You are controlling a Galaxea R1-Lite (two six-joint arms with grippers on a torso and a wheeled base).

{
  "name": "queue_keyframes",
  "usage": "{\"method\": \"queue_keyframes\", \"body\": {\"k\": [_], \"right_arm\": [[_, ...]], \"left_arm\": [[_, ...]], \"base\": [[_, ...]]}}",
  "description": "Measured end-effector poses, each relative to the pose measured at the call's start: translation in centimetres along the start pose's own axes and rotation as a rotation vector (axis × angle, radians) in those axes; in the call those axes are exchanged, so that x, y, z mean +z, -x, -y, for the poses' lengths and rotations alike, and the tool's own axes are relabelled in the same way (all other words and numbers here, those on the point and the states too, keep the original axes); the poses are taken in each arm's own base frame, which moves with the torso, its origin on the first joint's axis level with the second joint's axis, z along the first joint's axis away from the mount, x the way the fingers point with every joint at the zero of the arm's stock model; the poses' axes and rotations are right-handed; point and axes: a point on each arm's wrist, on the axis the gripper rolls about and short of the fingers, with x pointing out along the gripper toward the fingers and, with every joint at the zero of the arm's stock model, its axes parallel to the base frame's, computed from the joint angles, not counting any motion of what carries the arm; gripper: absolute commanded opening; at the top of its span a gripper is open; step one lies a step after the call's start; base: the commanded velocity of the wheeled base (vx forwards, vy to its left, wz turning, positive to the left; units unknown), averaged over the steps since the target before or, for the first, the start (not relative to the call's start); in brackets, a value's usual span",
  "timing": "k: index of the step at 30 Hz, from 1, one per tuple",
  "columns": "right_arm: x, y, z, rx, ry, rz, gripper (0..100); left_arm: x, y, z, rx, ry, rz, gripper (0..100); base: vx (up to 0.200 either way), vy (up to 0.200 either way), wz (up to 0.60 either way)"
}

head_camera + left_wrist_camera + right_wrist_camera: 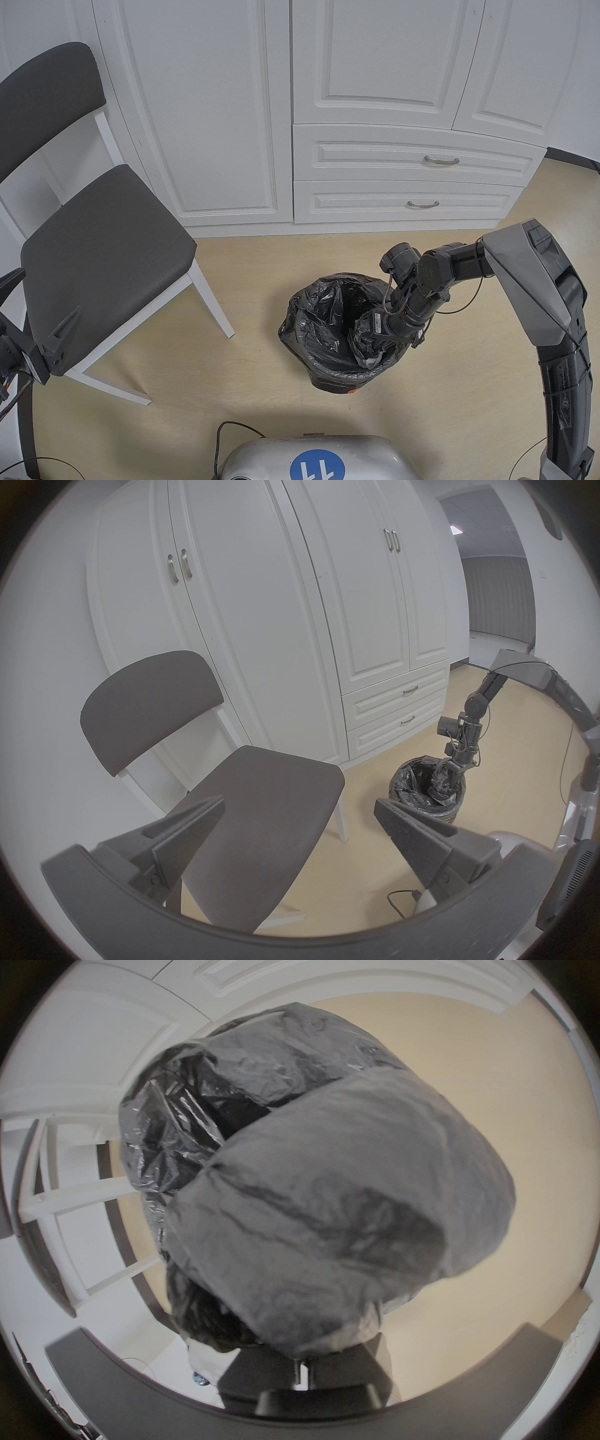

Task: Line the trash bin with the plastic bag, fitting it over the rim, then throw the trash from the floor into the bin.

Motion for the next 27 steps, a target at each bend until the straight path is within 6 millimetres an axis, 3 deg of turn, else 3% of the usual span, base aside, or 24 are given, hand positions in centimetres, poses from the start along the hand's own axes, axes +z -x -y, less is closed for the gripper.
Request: {"method": "queue_keyframes", "body": {"k": [12, 18, 27], "right_arm": [[-1.0, 0.3, -2.9, 0.153, -0.015, -0.057, 0], [-0.2, 0.2, -4.6, 0.234, -0.061, 0.060, 0], [0.5, -1.6, -5.8, 0.259, -0.161, 0.202, 0]], "left_arm": [[0.0, 0.0, 0.0, 0.000, 0.000, 0.001, 100], [0.0, 0.0, 0.0, 0.000, 0.000, 0.000, 100], [0.0, -0.1, 0.0, 0.000, -0.001, -0.002, 100]], "base": [[0.000, 0.000, 0.00], [0.000, 0.000, 0.00], [0.000, 0.000, 0.00]]}}
